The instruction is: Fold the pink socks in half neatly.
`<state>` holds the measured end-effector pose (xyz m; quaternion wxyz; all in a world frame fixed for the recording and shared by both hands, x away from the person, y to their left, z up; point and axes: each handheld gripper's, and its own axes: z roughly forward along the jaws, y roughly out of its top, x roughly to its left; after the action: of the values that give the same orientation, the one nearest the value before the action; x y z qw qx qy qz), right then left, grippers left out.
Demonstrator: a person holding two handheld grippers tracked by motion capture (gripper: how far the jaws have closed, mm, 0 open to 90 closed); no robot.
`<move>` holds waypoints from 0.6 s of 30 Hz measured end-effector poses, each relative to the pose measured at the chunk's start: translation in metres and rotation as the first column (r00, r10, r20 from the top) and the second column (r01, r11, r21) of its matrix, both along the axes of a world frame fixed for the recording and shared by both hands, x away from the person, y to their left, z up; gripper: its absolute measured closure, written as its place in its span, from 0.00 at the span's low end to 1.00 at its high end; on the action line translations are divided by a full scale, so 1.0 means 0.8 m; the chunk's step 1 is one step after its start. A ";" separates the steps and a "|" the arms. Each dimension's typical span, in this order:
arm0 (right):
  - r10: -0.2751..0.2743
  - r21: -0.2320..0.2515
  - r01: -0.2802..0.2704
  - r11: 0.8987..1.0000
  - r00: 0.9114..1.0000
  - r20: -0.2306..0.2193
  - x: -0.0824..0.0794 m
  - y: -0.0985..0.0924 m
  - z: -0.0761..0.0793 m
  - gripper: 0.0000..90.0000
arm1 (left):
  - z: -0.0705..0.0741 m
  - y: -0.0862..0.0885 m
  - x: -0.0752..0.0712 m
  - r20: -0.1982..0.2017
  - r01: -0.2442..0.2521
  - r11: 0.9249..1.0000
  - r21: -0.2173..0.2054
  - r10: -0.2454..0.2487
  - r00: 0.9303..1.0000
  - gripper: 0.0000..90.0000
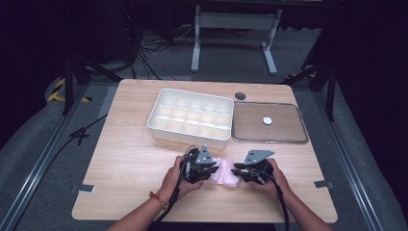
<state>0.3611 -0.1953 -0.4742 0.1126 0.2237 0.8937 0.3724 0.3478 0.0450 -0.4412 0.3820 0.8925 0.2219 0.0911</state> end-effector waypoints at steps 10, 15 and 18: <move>0.006 0.014 -0.006 1.000 1.000 0.002 0.003 -0.011 0.014 0.77 | -0.006 -0.014 0.002 -0.013 0.011 1.000 0.011 -0.011 1.000 0.88; 0.008 -0.012 -0.008 1.000 0.999 -0.038 0.005 -0.011 0.005 0.79 | -0.006 -0.017 0.002 -0.014 0.014 1.000 0.012 -0.013 1.000 0.88; 0.017 -0.022 -0.018 1.000 0.999 -0.037 0.006 -0.008 0.004 0.81 | -0.006 -0.022 0.002 -0.011 0.017 1.000 0.015 -0.017 1.000 0.87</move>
<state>0.3660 -0.2021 -0.4707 0.0954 0.2214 0.9016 0.3592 0.3491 0.0273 -0.4460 0.3750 0.8976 0.2158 0.0844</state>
